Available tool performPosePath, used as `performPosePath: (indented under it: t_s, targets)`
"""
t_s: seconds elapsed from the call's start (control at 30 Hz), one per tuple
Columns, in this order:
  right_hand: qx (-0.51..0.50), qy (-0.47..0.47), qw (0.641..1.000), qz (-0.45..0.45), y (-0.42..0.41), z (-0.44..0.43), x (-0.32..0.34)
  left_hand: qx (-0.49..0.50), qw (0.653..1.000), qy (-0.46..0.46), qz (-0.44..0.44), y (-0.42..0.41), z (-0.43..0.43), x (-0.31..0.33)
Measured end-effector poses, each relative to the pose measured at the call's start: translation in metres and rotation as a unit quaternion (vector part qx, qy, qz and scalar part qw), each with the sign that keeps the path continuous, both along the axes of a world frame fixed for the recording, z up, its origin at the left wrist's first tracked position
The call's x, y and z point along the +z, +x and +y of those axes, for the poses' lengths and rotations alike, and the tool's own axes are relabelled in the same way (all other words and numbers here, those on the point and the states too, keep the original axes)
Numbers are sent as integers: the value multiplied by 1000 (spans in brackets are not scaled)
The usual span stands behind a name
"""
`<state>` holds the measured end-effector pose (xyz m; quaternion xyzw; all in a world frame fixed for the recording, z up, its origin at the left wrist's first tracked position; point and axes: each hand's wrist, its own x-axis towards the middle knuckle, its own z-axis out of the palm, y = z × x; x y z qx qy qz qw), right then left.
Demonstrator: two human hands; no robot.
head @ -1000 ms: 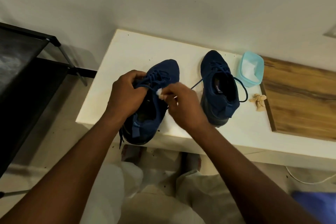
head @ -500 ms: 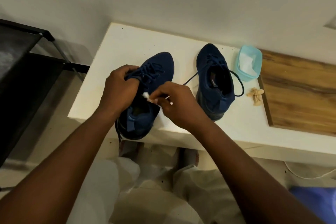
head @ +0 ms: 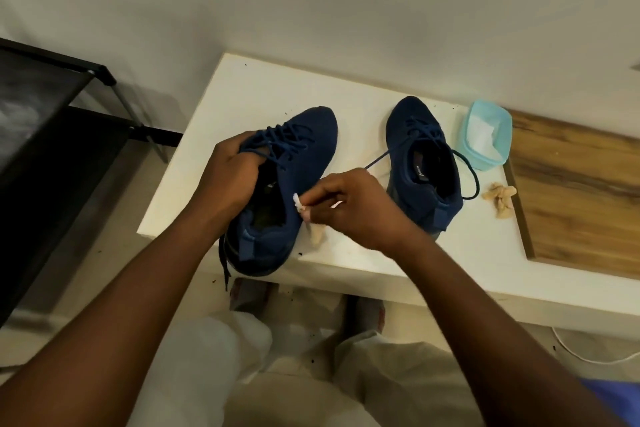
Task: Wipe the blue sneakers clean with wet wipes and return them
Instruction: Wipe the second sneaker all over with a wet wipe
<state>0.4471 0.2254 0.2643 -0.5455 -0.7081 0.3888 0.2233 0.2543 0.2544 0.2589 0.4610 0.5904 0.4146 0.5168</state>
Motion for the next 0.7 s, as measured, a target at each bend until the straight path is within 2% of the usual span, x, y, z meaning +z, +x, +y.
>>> performPosePath:
  t_s: [0.13, 0.3, 0.4, 0.47, 0.53, 0.6, 0.67, 0.7]
  targets:
    - [-147, 45, 988, -11, -12, 14, -9, 25, 1000, -1, 10, 9, 1, -2]
    - [-149, 58, 987, 35, -21, -19, -2, 115, 993, 17, 0, 28, -2, -3]
    - [-202, 24, 973, 110, -8, -34, 0, 154, 987, 15, -29, 31, -2, -3]
    - [-257, -16, 951, 170, -6, -43, -2, 133, 991, 6, -21, 33, -5, -2]
    - [-307, -55, 921, 233, -9, -54, -3, 52, 996, 6, 66, 34, -13, 6]
    - [-323, -65, 907, 261, -12, -64, 2, -30, 986, 36, 159, 32, -29, 17]
    - [-299, -26, 923, 239, -12, -69, 8, -99, 957, 106, 250, 26, -45, 31]
    - [-283, 5, 936, 212, -13, -71, 12, -134, 931, 146, 308, 20, -52, 39]
